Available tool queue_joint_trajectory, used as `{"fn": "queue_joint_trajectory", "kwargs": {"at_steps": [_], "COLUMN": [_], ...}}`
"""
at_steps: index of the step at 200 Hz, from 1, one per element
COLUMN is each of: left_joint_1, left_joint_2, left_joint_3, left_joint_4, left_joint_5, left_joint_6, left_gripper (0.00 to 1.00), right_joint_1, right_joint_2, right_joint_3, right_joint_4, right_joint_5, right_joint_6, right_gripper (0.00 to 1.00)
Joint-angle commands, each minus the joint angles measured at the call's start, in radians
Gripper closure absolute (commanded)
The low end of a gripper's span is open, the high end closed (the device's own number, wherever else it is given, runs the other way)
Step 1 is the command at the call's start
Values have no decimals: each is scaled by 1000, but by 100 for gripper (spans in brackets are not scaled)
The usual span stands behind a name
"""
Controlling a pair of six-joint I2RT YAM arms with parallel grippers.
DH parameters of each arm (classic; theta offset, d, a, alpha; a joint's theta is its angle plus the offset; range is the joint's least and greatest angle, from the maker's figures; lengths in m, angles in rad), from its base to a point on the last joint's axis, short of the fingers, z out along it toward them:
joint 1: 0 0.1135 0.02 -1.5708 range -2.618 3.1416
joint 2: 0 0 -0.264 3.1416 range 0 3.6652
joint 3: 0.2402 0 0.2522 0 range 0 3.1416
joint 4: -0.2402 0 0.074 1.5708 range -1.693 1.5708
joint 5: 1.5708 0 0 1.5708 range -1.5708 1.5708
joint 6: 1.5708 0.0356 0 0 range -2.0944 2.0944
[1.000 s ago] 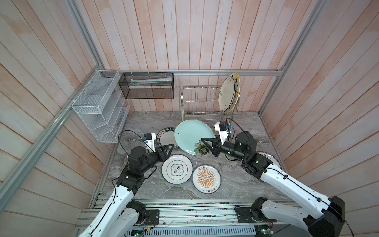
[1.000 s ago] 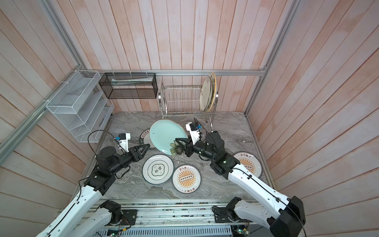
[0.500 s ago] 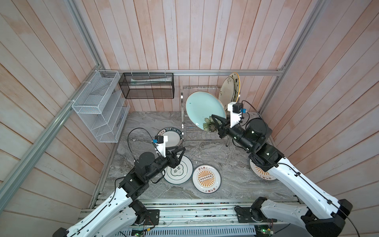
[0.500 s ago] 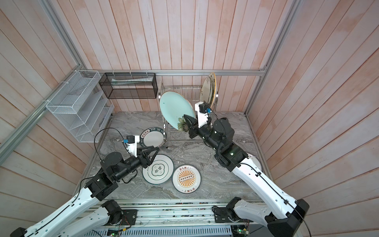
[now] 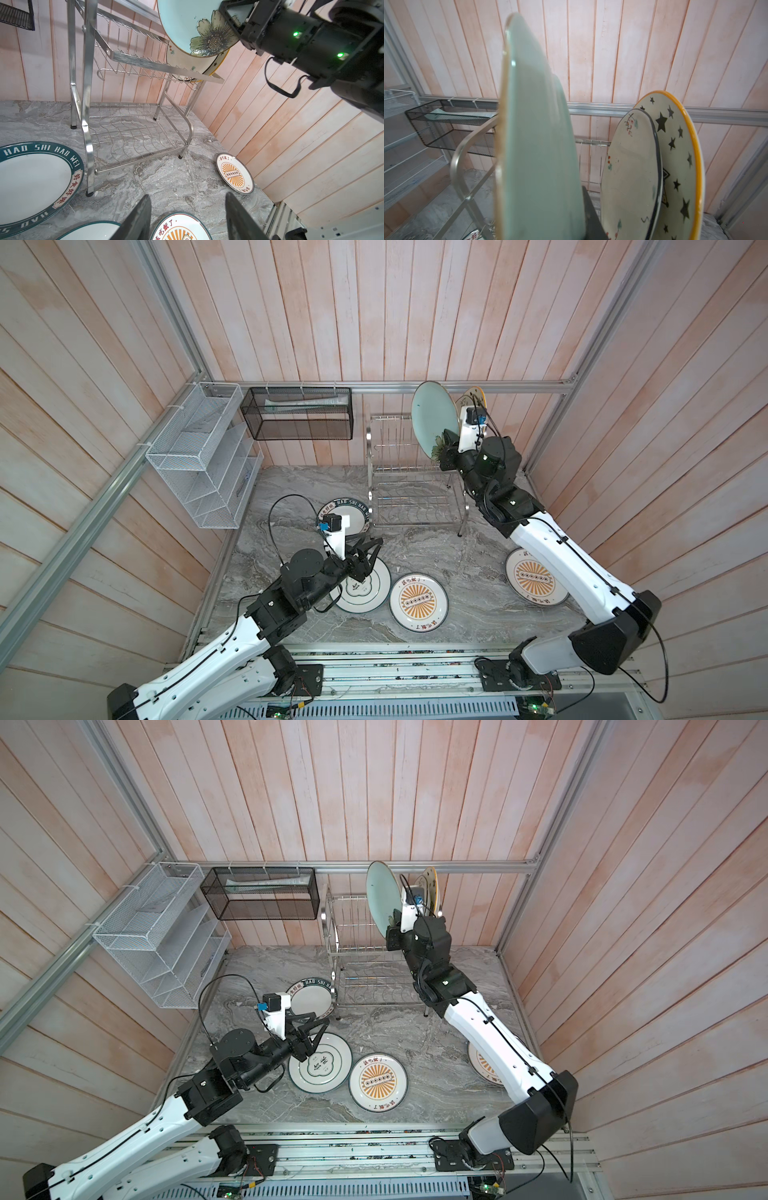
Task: Load plates into a dish rack
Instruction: Place the plate on the dish rack.
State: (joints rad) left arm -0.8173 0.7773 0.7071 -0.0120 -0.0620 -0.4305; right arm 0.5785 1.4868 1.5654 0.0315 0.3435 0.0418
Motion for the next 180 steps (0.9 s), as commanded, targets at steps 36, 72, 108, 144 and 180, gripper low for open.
{"fn": "queue_joint_trajectory", "kwargs": {"at_steps": [36, 72, 108, 144, 180], "left_joint_1": [-4, -3, -3, -3, -3], "left_joint_2": [-73, -114, -128, -126, -128], "left_joint_3": [-18, -30, -34, -34, -38], "left_joint_4": [-43, -72, -77, -78, -80], "left_joint_5": [-33, -39, -47, -44, -44], "left_joint_6": [14, 3, 6, 9, 9], "left_gripper": [42, 42, 42, 42, 42], "right_joint_1": [-2, -4, -2, -2, -2], "right_joint_2": [101, 180, 222, 225, 218], "right_joint_3": [171, 227, 249, 226, 201], "right_joint_4": [112, 114, 101, 110, 110], "right_joint_5": [222, 269, 322, 353, 361], "right_joint_6": [-2, -15, -17, -11, -2], "right_gripper": [100, 100, 100, 100, 100]}}
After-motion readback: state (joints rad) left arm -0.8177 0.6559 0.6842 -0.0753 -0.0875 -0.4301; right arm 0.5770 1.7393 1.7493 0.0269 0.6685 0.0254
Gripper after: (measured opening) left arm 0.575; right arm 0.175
